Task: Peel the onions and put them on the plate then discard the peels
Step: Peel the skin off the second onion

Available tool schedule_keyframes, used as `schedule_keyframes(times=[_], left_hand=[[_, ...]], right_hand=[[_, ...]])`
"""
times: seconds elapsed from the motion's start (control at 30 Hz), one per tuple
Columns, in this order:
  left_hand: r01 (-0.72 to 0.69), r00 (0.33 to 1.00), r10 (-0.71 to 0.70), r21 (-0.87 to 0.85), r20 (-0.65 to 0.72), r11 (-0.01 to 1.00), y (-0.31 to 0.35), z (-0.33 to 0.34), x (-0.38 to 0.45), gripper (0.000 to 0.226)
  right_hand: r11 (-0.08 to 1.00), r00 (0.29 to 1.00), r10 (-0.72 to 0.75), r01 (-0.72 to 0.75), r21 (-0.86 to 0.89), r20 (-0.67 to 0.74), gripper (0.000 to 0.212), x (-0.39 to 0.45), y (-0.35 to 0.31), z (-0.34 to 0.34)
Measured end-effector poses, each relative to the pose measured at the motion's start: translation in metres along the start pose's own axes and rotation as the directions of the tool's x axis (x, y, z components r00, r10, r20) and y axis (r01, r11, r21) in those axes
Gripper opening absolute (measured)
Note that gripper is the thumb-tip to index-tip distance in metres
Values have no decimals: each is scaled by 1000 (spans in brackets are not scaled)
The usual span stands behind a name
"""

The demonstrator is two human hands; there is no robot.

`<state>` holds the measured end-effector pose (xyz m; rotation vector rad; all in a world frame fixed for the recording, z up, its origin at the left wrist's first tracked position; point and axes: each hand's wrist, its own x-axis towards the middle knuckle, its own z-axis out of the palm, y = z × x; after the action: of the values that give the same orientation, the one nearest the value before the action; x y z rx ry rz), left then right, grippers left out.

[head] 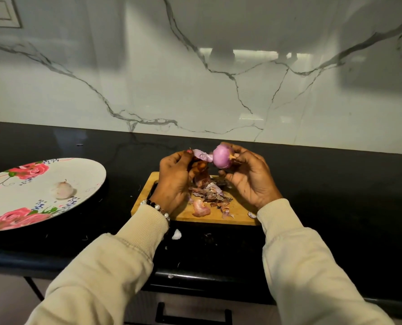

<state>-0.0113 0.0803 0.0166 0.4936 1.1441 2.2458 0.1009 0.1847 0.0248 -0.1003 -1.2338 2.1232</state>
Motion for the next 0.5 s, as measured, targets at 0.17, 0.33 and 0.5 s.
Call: schedule_keyframes(times=[0.17, 0.33, 0.5], left_hand=[[4, 996, -11, -76, -85, 997, 4, 2, -2, 18], [-63, 984, 69, 38, -167, 997, 16, -9, 2, 15], [-461, 868, 439, 702, 231, 542, -4, -9, -5, 19]], right_hand=[[998, 998, 46, -49, 46, 49, 28, -2, 1, 0], [984, 999, 18, -10, 180, -46, 46, 2, -5, -9], [995, 998, 2, 5, 97, -68, 25, 3, -3, -8]])
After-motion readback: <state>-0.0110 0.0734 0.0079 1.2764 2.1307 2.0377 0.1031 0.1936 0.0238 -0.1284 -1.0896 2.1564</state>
